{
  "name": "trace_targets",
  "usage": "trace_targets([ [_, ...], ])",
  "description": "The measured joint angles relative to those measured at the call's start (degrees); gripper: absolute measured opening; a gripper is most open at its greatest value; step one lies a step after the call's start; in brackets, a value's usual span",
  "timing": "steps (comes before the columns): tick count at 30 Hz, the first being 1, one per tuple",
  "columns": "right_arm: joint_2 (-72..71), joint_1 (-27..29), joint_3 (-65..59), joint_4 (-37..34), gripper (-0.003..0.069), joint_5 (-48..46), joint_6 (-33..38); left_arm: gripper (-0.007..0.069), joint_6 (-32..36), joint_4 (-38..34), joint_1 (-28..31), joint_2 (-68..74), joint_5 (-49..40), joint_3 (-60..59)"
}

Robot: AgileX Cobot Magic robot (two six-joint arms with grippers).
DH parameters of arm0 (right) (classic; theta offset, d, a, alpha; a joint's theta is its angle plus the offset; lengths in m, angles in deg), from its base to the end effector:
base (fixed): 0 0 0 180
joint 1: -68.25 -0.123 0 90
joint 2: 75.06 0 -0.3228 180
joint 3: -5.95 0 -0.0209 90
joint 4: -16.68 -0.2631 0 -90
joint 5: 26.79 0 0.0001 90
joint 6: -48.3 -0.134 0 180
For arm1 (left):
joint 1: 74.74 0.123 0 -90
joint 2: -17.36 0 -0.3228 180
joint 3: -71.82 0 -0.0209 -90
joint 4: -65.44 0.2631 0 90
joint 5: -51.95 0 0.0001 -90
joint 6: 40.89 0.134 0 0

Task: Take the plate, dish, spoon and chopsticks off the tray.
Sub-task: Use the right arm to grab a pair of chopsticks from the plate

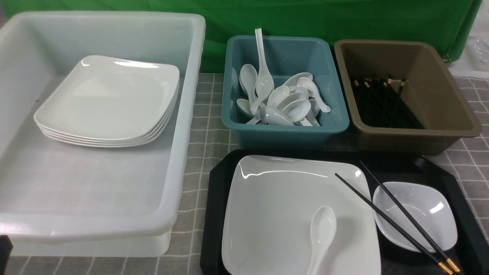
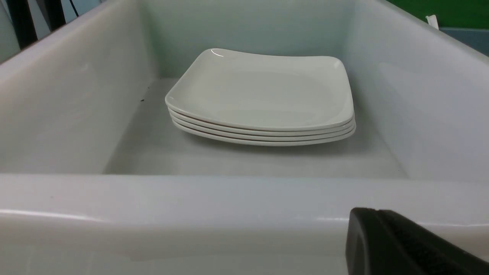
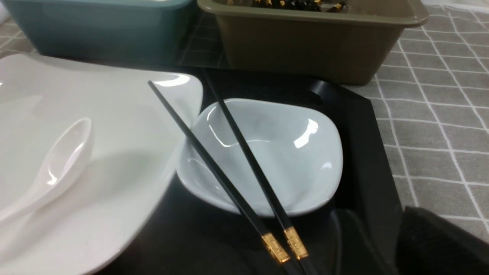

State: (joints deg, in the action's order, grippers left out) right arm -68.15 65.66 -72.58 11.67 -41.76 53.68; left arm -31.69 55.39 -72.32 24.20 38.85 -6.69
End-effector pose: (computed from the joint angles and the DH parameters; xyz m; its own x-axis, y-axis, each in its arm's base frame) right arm 0.0717 0.0063 0.1794 -0.1789 -0.0175 -0.9837 -0.0690 0.9976 -0.0052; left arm 0.0727 -0.0022 0.1843 -0.1434 -0.0164 -0.9895 -0.0046 0.9999 -0.0159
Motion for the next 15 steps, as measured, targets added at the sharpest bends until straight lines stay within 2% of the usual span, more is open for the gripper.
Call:
trace_targets([
  [8,0.0,0.0,0.0,0.0,0.0239,0.0,0.0,0.0004,-0.1,-0.2,0.0,0.0,0.2,0.0],
  [10,0.0,0.0,0.0,0.0,0.0239,0.0,0.0,0.0004,-1.4,-3.0,0.0,0.0,1.0,0.0],
  [12,0.0,0.0,0.0,0.0,0.0239,0.0,0.0,0.0004,-5.7,-12.8,0.0,0.0,3.2,0.0],
  [15,0.0,0.0,0.0,0.0,0.0239,0.0,0.0,0.0004,-8.9,-23.3,0.0,0.0,5.8,0.0],
])
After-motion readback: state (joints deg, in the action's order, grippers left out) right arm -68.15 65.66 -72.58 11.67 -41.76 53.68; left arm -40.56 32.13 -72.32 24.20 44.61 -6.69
